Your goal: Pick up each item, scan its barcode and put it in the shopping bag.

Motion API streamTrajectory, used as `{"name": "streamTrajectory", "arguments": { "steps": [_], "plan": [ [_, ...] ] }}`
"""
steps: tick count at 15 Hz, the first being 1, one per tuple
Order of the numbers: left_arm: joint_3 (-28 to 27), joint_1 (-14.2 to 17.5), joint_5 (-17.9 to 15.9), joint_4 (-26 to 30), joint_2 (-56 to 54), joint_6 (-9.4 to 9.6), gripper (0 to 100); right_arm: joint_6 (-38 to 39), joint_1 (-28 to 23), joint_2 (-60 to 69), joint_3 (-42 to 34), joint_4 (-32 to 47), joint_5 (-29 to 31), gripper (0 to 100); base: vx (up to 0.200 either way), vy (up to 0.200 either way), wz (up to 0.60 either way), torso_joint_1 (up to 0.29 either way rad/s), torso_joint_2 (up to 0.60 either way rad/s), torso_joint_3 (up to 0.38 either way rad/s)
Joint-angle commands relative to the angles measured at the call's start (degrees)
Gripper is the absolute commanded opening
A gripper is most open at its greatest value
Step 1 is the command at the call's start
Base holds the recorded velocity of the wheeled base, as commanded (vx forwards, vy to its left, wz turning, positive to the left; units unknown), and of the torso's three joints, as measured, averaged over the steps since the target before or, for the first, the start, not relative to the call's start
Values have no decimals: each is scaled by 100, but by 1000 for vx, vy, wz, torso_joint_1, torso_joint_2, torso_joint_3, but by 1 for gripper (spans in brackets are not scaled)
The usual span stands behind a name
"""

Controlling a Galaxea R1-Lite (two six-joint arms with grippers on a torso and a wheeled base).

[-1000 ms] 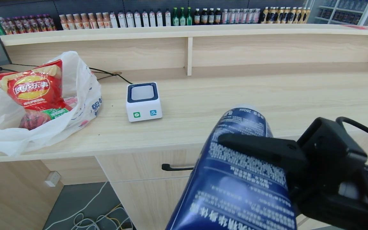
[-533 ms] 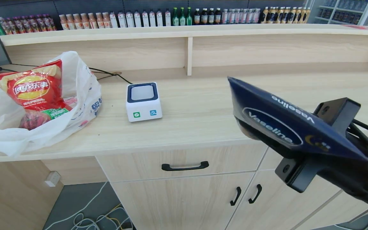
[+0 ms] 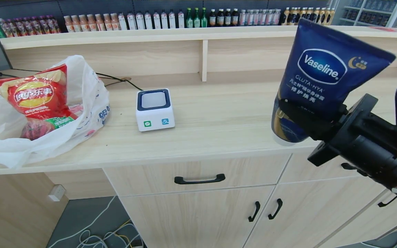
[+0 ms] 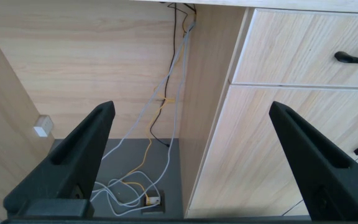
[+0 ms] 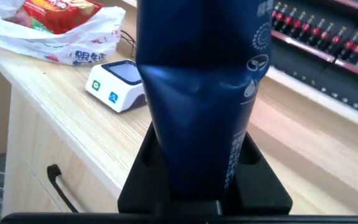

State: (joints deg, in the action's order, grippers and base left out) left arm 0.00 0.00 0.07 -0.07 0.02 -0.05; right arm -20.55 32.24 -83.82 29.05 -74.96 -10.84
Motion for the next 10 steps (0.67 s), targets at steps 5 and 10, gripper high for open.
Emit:
{"name": "streamTrajectory", "arguments": {
  "steps": [5, 10],
  "plan": [
    [0, 0, 1, -1, -2, -4, 100, 1598, -676, -117, 198, -1, 838, 0, 0, 0, 0, 0, 0, 0],
    [0, 0, 1, -1, -2, -4, 100, 1677, -807, -398, 707, -115, 1136, 0, 0, 0, 0, 0, 0, 0]
  ]
}}
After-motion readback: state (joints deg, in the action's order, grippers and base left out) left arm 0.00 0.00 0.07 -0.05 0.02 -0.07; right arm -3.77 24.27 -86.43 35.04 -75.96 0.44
